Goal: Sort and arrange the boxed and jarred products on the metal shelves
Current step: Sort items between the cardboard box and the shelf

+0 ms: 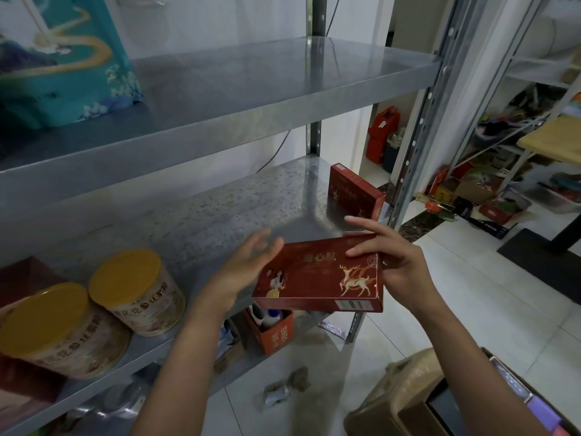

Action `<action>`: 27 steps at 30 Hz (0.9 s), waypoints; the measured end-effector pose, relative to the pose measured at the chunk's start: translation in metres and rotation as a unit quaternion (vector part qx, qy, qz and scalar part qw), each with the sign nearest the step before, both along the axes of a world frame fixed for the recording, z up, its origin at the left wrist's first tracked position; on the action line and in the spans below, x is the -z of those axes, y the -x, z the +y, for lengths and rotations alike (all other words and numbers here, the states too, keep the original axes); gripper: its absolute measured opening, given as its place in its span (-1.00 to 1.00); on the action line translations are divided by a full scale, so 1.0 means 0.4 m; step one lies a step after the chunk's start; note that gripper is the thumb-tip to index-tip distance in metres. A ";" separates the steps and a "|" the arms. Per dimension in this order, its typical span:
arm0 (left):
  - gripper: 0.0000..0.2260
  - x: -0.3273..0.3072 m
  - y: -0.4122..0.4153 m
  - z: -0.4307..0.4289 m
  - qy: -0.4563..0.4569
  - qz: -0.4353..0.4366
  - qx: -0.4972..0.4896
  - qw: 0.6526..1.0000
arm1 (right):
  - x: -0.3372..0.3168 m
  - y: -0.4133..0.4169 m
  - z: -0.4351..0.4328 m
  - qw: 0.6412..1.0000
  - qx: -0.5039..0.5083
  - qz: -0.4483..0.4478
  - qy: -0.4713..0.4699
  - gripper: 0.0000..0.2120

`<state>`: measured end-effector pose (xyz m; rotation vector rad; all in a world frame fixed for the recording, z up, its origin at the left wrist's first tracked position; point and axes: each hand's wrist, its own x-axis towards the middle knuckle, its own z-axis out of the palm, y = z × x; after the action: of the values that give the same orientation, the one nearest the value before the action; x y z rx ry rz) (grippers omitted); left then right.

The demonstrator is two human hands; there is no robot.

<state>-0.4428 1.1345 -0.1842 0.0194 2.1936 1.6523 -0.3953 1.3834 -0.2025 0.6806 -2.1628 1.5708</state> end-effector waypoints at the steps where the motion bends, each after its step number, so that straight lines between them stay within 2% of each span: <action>1: -0.52 0.017 0.004 -0.003 -0.083 -0.104 -0.001 0.991 | -0.001 0.003 -0.002 1.000 -0.012 -0.011 0.014 -0.75; 2: -0.58 0.033 0.002 -0.002 -0.158 -0.176 -0.007 0.972 | -0.002 0.007 -0.002 0.999 -0.021 -0.026 0.024 -0.74; 4: -0.66 0.063 -0.001 0.008 -0.243 -0.221 -0.033 0.944 | -0.001 0.011 -0.004 0.997 -0.015 -0.066 0.020 -0.66; 6: -0.69 0.081 -0.001 0.020 -0.286 -0.193 -0.089 0.934 | 0.008 0.017 0.004 0.991 0.016 -0.132 0.030 -0.50; 8: -0.69 0.096 0.002 0.023 -0.306 -0.142 -0.134 0.932 | 0.018 0.015 0.013 0.963 0.048 -0.224 0.139 -0.50; 10: -0.68 0.112 0.009 0.016 -0.281 -0.071 -0.142 0.946 | 0.028 0.012 0.022 0.930 0.072 -0.297 0.205 -0.64; 13: -0.81 0.122 0.008 0.019 -0.249 0.021 -0.110 0.962 | 0.056 0.007 0.025 0.921 0.066 -0.354 0.150 -0.59; 15: -0.75 0.125 0.010 0.031 -0.241 0.048 -0.080 0.966 | 0.070 0.002 0.024 0.917 0.074 -0.356 0.162 -0.62; 20: -0.39 0.152 0.024 0.059 -0.229 -0.009 0.000 0.973 | 0.098 -0.039 0.056 0.912 0.117 -0.332 0.211 -0.63; 22: -0.44 0.165 0.024 0.079 -0.199 -0.017 0.038 0.979 | 0.121 -0.068 0.077 0.905 0.144 -0.326 0.233 -0.66; 24: -0.59 0.179 0.020 0.107 -0.175 -0.014 0.055 0.983 | 0.147 -0.101 0.098 0.898 0.166 -0.326 0.243 -0.68; 27: -0.67 0.204 0.015 0.173 -0.146 -0.018 0.075 0.986 | 0.199 -0.164 0.143 0.892 0.213 -0.342 0.206 -0.73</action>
<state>-0.4488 1.2036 -0.2657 0.2272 1.8573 1.8537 -0.3298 1.4405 -0.2822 -0.5356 -2.0632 2.0968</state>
